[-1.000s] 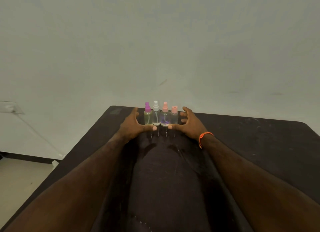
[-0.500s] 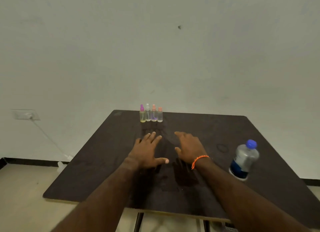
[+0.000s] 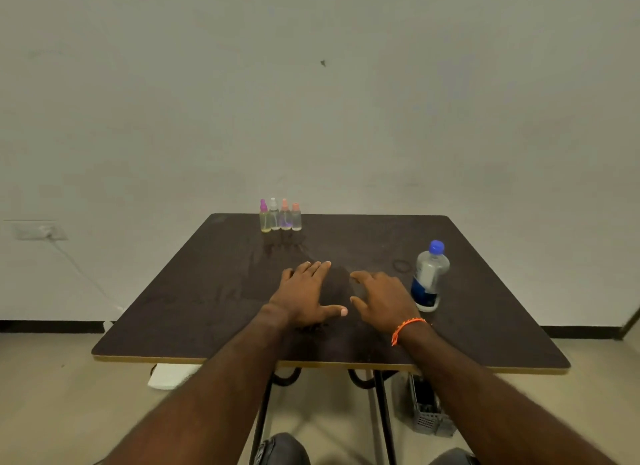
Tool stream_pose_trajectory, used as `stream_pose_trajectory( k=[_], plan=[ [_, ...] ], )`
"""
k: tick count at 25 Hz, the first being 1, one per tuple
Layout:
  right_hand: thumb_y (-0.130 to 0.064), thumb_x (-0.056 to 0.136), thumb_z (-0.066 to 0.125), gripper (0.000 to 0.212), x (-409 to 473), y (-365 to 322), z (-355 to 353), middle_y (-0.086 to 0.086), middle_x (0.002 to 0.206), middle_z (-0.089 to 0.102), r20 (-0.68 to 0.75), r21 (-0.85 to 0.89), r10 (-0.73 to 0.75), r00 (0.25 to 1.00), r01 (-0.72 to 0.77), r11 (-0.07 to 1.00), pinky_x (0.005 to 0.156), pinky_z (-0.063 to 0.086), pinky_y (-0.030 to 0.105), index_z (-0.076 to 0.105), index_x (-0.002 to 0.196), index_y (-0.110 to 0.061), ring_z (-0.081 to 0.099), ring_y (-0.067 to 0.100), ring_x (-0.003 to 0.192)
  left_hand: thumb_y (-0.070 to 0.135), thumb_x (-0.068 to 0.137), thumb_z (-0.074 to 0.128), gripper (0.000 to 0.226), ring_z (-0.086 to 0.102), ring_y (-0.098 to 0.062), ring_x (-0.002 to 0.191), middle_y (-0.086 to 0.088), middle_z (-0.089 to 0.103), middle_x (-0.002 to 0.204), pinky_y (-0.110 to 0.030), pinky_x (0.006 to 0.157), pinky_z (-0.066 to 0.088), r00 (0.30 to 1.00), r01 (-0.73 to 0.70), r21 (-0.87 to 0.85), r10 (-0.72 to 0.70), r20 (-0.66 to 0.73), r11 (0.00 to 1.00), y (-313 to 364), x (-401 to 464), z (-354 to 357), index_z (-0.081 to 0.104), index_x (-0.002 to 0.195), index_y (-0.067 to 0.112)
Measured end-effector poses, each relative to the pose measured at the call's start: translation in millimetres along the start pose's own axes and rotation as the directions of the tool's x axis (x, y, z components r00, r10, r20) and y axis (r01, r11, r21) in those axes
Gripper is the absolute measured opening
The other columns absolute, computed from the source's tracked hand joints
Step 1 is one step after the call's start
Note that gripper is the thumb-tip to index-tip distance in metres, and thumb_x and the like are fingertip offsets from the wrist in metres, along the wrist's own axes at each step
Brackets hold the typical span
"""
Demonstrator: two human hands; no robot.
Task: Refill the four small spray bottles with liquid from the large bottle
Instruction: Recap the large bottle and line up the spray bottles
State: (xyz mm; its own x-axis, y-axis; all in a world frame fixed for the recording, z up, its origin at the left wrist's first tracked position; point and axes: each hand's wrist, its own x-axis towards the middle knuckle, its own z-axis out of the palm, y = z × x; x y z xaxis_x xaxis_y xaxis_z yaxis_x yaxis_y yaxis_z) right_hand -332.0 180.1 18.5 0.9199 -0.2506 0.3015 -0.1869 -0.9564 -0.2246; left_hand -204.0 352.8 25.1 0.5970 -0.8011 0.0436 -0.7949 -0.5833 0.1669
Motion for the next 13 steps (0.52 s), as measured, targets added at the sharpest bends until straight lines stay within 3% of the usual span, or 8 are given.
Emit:
stream_pose_trajectory(
  k=[4, 8, 9, 11, 13],
  plan=[
    [-0.063, 0.089, 0.051, 0.048, -32, 36, -17, -0.005, 0.104, 0.069, -0.145, -0.038, 0.027, 0.989, -0.033, 0.999, 0.084, 0.053, 0.036, 0.059, 0.125, -0.031, 0.062, 0.013, 0.096, 0.085, 0.081, 0.059, 0.117, 0.016, -0.027, 0.160, -0.004, 0.024, 0.173, -0.053, 0.127, 0.012, 0.997, -0.077, -0.051, 0.077, 0.010, 0.996, 41, 20, 7, 0.009, 0.167, 0.024],
    [-0.059, 0.086, 0.054, 0.030, -60, 75, -39, -0.011, 0.080, 0.064, -0.271, -0.024, 0.114, 0.956, -0.125, 0.992, 0.066, 0.052, 0.034, 0.062, 0.089, -0.031, 0.058, 0.009, 0.072, 0.076, 0.082, 0.068, 0.119, 0.020, -0.026, 0.159, -0.006, 0.027, 0.171, -0.052, 0.127, 0.009, 0.993, -0.110, -0.169, 0.116, 0.029, 0.980, 89, 43, 14, 0.004, 0.168, 0.026],
    [-0.056, 0.085, 0.057, 0.025, -64, 83, -42, -0.011, 0.081, 0.062, -0.296, 0.001, 0.160, 0.942, -0.167, 0.986, 0.065, 0.051, 0.032, 0.057, 0.087, -0.032, 0.058, 0.009, 0.072, 0.073, 0.082, 0.071, 0.120, 0.020, -0.026, 0.159, -0.006, 0.027, 0.171, -0.052, 0.126, 0.008, 0.993, -0.103, -0.212, 0.113, 0.032, 0.972, 99, 49, 16, 0.001, 0.168, 0.027],
    [-0.045, 0.082, 0.067, 0.027, -65, 97, -43, -0.006, 0.100, 0.062, -0.309, 0.115, 0.277, 0.910, -0.254, 0.960, 0.071, 0.050, 0.026, 0.054, 0.100, -0.029, 0.059, 0.011, 0.084, 0.066, 0.084, 0.075, 0.121, 0.021, -0.028, 0.159, -0.007, 0.026, 0.172, -0.053, 0.126, 0.007, 0.993, -0.092, -0.300, 0.110, 0.046, 0.950, 115, 60, 17, -0.005, 0.168, 0.030],
    [-0.033, 0.081, 0.074, 0.057, -59, 107, -41, 0.000, 0.132, 0.053, -0.250, 0.264, 0.389, 0.886, -0.325, 0.908, 0.086, 0.052, 0.027, 0.046, 0.130, -0.023, 0.059, 0.015, 0.108, 0.061, 0.087, 0.075, 0.119, 0.027, -0.028, 0.157, -0.005, 0.028, 0.171, -0.053, 0.126, 0.009, 0.991, -0.101, -0.348, 0.127, 0.051, 0.932, 126, 73, 21, -0.007, 0.167, 0.031]
  ],
)
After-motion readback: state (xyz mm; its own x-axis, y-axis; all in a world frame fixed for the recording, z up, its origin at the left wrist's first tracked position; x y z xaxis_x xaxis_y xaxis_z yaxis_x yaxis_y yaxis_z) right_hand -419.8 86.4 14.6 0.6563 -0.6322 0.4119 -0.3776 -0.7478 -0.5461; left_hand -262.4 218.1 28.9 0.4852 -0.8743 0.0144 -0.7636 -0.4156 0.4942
